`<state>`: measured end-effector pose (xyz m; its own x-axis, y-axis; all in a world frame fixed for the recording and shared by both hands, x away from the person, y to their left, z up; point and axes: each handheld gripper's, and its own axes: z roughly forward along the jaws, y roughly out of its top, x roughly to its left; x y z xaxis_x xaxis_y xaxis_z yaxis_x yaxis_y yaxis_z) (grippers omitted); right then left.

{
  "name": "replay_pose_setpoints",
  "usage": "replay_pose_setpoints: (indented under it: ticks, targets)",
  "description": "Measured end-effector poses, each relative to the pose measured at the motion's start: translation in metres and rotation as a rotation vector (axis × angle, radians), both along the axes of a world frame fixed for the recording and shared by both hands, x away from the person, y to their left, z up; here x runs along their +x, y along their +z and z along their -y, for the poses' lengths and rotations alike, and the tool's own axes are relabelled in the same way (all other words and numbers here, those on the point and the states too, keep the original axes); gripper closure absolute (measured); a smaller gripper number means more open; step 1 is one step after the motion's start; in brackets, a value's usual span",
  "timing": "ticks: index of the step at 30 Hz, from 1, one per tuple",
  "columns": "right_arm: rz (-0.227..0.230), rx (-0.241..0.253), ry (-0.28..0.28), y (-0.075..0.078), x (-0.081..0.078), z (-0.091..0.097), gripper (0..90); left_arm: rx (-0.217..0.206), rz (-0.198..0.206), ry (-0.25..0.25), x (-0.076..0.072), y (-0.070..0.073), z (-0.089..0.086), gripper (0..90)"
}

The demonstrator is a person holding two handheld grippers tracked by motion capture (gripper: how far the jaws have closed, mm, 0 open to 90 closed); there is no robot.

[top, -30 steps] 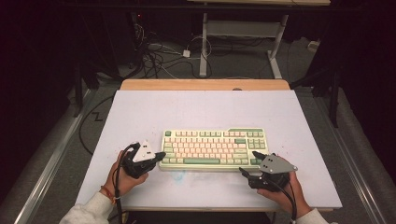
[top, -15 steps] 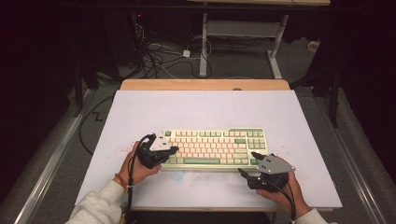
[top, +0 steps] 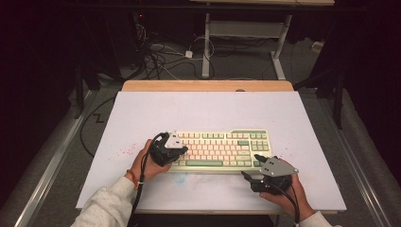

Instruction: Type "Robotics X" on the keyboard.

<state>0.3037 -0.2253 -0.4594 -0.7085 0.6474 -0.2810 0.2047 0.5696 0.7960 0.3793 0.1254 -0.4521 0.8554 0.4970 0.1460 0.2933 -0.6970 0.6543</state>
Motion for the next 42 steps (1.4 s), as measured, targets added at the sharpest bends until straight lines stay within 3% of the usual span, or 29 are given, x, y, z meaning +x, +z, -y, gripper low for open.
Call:
replay_pose_setpoints:
  ticks: [6, 8, 13, 23, 27, 34, 42]
  targets:
    - [-0.003, -0.005, 0.004, -0.001, 0.0, -0.001, 29.0, 0.01, 0.005, 0.005, 0.003, -0.001, 0.002, 87.4]
    - [-0.003, -0.009, 0.005, -0.001, 0.0, -0.001, 29.0, 0.033, 0.005, 0.003, 0.004, -0.003, 0.004, 87.4]
    - [0.006, -0.004, 0.0, 0.0, 0.0, 0.0, 28.9, 0.026, 0.005, 0.002, 0.003, -0.005, 0.005, 87.6]
    - [0.01, -0.001, 0.0, 0.001, -0.001, 0.0, 29.0, -0.015, 0.038, 0.027, 0.001, 0.004, -0.003, 86.8]
    - [0.012, -0.002, 0.0, 0.002, -0.002, 0.0, 29.0, -0.061, 0.049, 0.045, -0.001, 0.007, -0.01, 86.5]
    - [0.01, 0.0, 0.0, 0.002, -0.002, 0.0, 29.1, -0.094, 0.065, 0.046, -0.006, 0.012, -0.019, 87.3]
    - [0.01, 0.0, 0.001, 0.003, -0.002, 0.0, 29.1, -0.098, 0.077, 0.042, -0.011, 0.021, -0.024, 87.6]
